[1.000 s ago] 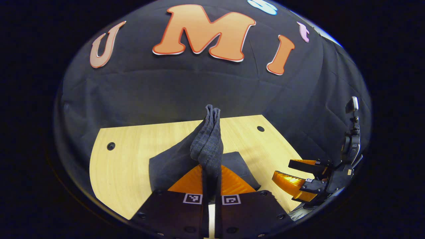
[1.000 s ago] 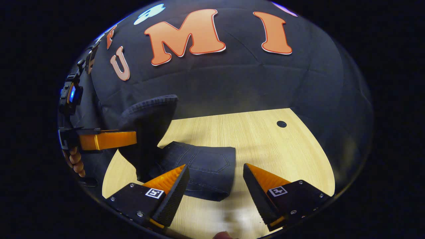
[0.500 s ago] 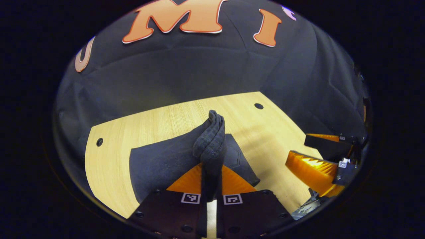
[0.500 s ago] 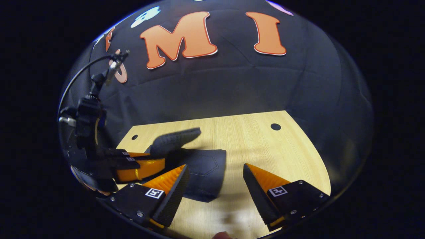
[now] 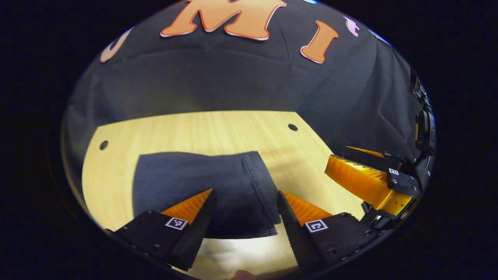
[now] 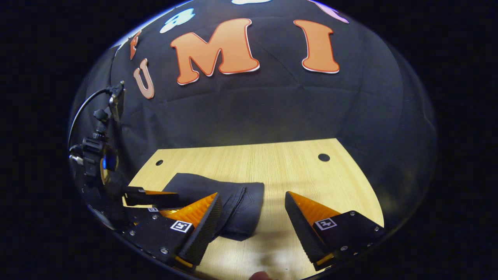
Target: Grasp the waist and the cuffs of the jeans and fold them to make the two legs overlap; first hold the waist and fold one-third of the jeans toward the cuffs, then hold the cuffs and fold the remaining one-third in the same direction to finish folding.
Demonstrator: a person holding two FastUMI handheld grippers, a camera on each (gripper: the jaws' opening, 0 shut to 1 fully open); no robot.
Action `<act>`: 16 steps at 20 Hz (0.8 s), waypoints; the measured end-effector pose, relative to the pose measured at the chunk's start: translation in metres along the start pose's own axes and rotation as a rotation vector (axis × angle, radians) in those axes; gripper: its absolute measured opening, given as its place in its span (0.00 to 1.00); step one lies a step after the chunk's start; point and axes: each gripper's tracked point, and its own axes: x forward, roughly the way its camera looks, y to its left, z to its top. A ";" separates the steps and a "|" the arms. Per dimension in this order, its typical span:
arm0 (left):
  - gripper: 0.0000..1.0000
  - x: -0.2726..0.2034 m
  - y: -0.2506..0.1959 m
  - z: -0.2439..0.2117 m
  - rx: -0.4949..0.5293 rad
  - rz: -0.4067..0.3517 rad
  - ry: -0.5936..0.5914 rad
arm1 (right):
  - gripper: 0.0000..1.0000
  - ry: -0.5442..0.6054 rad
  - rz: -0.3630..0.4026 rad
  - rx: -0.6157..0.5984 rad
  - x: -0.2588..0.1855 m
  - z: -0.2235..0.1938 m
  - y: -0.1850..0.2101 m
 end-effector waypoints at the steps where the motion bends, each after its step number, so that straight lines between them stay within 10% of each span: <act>1: 0.96 -0.008 0.012 0.010 0.012 0.033 -0.045 | 0.99 -0.033 0.000 -0.013 -0.002 0.011 0.004; 16: 0.98 -0.083 0.039 0.045 0.084 0.402 -0.742 | 0.98 -0.531 0.051 -0.153 -0.078 0.121 0.080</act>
